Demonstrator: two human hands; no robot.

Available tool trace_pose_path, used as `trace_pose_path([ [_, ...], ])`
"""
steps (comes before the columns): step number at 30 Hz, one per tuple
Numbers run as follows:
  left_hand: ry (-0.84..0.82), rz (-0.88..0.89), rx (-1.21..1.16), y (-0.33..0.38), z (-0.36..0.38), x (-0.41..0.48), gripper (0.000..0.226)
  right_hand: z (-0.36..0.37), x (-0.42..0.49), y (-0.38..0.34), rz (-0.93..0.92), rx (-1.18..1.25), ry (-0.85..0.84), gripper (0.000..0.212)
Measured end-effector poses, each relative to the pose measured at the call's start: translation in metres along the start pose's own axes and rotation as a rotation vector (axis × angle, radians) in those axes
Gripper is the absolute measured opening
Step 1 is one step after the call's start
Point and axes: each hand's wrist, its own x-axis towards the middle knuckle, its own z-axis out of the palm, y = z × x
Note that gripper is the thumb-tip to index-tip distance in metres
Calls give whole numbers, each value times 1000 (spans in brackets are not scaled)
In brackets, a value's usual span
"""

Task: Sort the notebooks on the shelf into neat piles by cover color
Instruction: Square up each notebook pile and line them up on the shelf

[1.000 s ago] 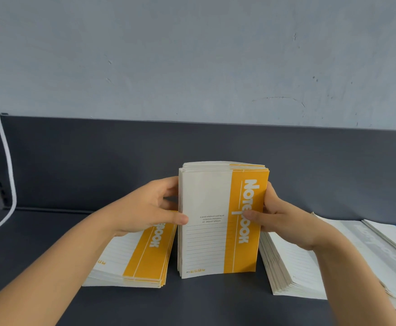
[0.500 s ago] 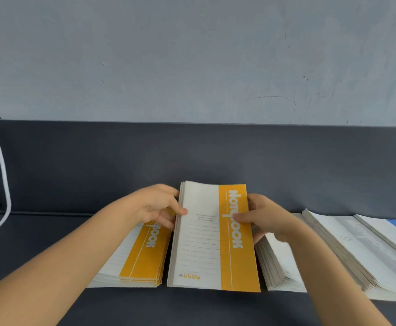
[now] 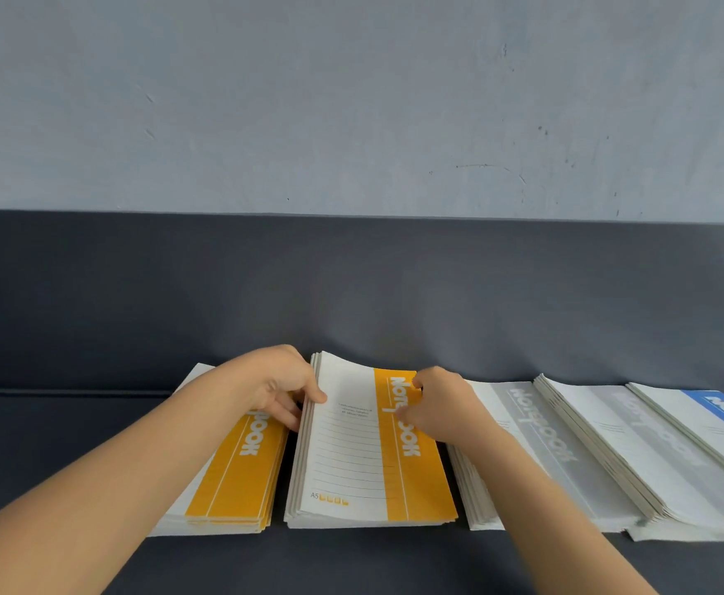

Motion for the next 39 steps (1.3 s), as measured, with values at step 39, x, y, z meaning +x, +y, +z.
trace_pose_path([
  [39,139,991,1628,64,208,-79,52,-101,-114,118,-171,-135,131,32],
])
